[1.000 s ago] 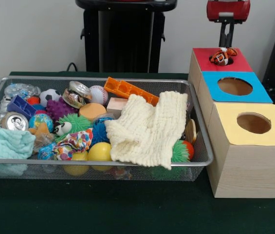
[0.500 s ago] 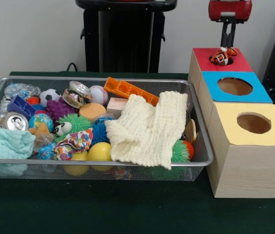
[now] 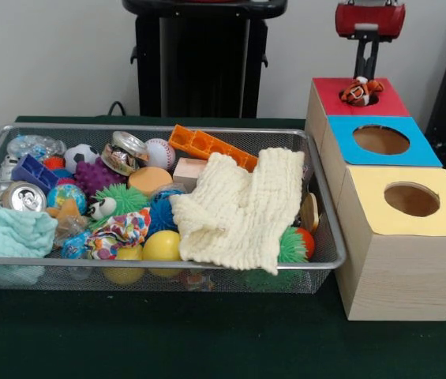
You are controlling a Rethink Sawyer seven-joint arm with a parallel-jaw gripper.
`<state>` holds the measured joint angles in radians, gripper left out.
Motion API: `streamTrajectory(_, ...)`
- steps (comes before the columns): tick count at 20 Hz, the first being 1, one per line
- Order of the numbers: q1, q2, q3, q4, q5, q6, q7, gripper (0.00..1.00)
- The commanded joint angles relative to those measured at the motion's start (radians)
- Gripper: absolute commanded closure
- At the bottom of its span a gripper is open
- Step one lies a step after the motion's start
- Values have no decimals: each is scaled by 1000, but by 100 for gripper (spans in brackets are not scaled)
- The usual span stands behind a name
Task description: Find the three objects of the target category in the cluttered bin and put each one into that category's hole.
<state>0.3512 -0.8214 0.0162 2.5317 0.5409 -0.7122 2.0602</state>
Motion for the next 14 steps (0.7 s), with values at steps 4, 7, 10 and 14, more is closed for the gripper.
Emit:
streamTrajectory(4,-22,114,1,-151,27,-28,221,100)
streamTrajectory(7,-15,149,1,-170,31,-51,233,100)
streamTrajectory(10,-17,173,0,-186,22,-66,240,100)
streamTrajectory(14,-19,197,2,-195,13,-91,252,100)
